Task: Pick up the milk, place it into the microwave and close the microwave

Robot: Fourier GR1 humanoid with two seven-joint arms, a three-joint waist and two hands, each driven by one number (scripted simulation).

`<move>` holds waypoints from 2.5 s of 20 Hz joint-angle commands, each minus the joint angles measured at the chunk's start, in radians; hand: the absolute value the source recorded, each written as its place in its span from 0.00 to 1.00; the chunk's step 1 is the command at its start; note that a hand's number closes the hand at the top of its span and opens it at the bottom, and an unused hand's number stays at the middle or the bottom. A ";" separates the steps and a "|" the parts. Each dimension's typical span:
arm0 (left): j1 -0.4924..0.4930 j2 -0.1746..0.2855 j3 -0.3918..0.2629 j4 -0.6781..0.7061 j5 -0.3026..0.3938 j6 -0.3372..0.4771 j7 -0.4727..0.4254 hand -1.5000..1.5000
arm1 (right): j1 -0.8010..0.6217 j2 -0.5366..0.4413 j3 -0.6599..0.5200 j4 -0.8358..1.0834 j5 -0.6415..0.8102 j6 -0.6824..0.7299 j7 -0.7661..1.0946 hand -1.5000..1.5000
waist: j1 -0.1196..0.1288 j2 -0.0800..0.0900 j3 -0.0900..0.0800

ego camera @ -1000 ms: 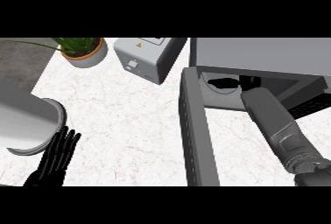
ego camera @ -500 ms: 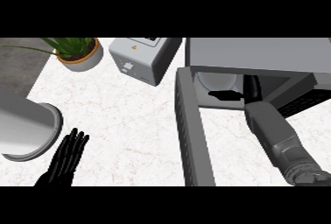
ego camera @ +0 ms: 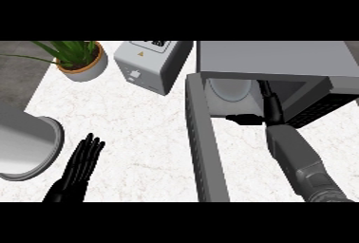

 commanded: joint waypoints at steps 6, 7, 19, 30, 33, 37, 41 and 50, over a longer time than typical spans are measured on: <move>-0.037 -0.038 -0.023 0.031 -0.045 0.021 0.011 0.00 | 0.149 0.029 0.005 -0.051 -0.028 0.169 -0.086 0.00 | -0.034 -0.009 0.000; 0.026 -0.028 -0.036 0.000 -0.038 0.011 -0.005 0.00 | 0.208 -0.003 0.007 -0.053 -0.032 0.244 -0.126 0.00 | -0.041 -0.013 0.000; -0.045 0.025 -0.077 0.019 -0.062 -0.056 0.127 1.00 | 0.431 0.020 0.018 -0.284 -0.124 0.518 -0.162 0.00 | -0.074 -0.025 -0.003; -0.149 0.029 -0.288 0.229 -0.361 -0.067 0.062 1.00 | 0.665 -0.024 0.082 -0.699 -0.212 0.583 -0.007 0.00 | -0.087 -0.024 -0.004; -0.229 -0.021 -0.296 0.300 -0.332 -0.107 0.104 1.00 | 0.765 -0.082 0.068 -0.839 -0.277 0.643 0.064 0.00 | -0.079 -0.018 -0.003; -0.310 -0.170 -0.374 0.403 -0.404 -0.043 0.149 1.00 | 0.882 -0.051 0.087 -1.093 -0.336 0.602 0.196 0.00 | -0.077 -0.018 -0.003; -0.409 -0.177 -0.376 0.550 -0.384 -0.007 0.090 1.00 | 1.009 -0.090 0.076 -1.289 -0.431 0.689 0.260 0.00 | -0.077 -0.015 -0.003; -0.741 -0.180 -0.683 0.784 -0.095 0.333 0.139 1.00 | 1.064 -0.108 0.099 -1.531 -0.533 0.714 0.414 0.00 | -0.119 -0.006 -0.005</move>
